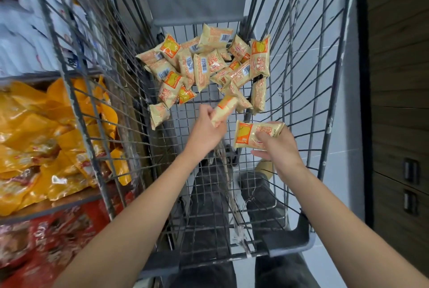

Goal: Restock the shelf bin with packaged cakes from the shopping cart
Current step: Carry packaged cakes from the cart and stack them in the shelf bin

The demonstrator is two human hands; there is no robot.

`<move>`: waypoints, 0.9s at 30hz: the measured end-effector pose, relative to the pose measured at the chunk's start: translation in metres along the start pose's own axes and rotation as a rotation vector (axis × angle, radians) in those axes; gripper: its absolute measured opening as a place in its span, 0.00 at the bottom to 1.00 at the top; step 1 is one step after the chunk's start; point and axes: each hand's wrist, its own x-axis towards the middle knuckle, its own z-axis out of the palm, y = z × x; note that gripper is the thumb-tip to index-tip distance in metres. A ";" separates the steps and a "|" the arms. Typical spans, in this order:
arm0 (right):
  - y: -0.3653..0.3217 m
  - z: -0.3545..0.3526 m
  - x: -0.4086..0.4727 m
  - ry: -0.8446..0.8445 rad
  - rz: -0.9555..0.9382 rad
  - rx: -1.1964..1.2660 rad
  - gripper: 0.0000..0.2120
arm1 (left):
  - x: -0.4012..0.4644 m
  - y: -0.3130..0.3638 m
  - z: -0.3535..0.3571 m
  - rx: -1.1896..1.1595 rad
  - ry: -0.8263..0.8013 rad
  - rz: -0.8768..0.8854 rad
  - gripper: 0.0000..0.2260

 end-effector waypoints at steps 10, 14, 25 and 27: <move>-0.002 -0.001 -0.011 -0.249 0.042 0.334 0.13 | -0.056 0.024 -0.004 -0.129 -0.347 0.198 0.10; -0.001 0.002 -0.012 -0.225 0.067 0.336 0.12 | -0.053 0.017 -0.010 -0.210 -0.324 0.142 0.14; -0.004 0.008 -0.012 -0.134 0.164 0.400 0.06 | -0.047 0.004 -0.034 -0.284 -0.007 0.036 0.15; -0.005 0.009 -0.011 -0.143 0.158 0.399 0.07 | -0.049 0.005 -0.033 -0.235 -0.038 0.053 0.18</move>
